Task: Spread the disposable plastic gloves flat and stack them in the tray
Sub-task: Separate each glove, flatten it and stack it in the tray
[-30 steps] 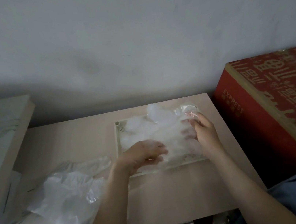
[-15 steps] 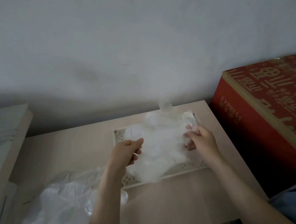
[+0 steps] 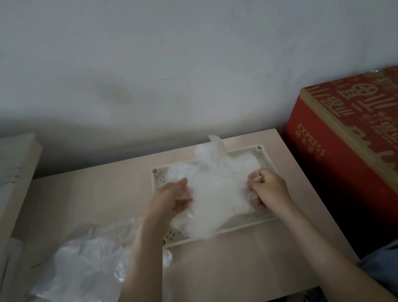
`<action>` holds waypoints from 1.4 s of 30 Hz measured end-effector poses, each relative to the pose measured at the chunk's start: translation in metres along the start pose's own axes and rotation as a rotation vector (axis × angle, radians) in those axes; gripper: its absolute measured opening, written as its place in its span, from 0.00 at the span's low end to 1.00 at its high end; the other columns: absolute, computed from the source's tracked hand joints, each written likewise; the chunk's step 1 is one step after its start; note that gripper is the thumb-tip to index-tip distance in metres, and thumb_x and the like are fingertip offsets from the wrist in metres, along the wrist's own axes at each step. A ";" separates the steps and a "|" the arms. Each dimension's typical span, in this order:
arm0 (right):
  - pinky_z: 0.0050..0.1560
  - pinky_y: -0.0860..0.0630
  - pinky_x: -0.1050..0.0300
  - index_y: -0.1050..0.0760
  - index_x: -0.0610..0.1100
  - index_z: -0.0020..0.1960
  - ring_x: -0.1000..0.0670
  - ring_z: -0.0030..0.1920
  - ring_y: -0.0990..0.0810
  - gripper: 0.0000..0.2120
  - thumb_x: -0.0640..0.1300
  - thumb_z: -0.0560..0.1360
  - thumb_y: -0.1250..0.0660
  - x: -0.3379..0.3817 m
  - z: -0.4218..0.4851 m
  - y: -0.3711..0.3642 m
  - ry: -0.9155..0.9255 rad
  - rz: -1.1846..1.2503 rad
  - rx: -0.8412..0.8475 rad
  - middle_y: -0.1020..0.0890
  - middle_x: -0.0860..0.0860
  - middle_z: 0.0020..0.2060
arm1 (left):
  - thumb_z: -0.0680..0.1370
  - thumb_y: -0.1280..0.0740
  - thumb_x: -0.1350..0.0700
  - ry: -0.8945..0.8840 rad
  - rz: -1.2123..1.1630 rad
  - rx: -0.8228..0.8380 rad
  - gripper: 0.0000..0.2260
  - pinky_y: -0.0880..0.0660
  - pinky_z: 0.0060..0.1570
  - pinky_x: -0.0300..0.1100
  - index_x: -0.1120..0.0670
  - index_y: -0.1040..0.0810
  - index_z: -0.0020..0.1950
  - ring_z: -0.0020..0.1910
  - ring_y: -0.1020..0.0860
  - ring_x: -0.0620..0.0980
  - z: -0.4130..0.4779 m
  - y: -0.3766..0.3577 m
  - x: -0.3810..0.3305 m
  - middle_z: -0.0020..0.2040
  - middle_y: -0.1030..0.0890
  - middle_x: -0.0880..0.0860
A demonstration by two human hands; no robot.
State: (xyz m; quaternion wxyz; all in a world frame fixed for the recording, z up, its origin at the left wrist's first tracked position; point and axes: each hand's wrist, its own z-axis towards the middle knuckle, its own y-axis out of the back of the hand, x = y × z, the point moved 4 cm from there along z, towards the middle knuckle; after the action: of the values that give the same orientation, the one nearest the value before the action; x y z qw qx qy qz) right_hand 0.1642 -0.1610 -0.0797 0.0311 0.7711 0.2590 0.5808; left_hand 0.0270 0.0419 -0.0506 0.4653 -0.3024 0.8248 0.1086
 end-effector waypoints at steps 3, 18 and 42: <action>0.24 0.34 0.62 0.26 0.47 0.41 0.51 0.23 0.27 0.06 0.39 0.76 0.36 -0.002 0.002 0.000 0.001 -0.025 0.001 0.22 0.48 0.29 | 0.71 0.29 0.44 0.005 0.333 0.164 0.20 0.29 0.42 0.42 0.61 0.22 0.46 0.40 0.24 0.52 -0.005 -0.011 0.001 0.41 0.21 0.56; 0.37 0.26 0.51 0.26 0.37 0.41 0.47 0.32 0.26 0.10 0.43 0.77 0.36 0.008 0.001 0.002 0.166 -0.256 -0.035 0.23 0.46 0.32 | 0.79 0.35 0.56 0.016 0.494 0.224 0.08 0.37 0.22 0.32 0.61 0.25 0.51 0.20 0.33 0.42 -0.010 -0.016 -0.001 0.33 0.19 0.49; 0.36 0.23 0.56 0.25 0.42 0.46 0.53 0.28 0.20 0.08 0.37 0.77 0.43 -0.001 -0.001 0.004 0.220 -0.429 0.139 0.21 0.46 0.31 | 0.79 0.40 0.44 0.244 -0.279 0.212 0.17 0.22 0.35 0.41 0.58 0.23 0.51 0.38 0.18 0.53 0.025 -0.015 0.000 0.45 0.17 0.56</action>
State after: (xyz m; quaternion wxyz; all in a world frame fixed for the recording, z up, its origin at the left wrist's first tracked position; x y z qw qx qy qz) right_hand 0.1647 -0.1655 -0.0789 0.0720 0.6308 0.4580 0.6222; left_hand 0.0531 0.0415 -0.0628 0.4016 -0.3737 0.8321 -0.0818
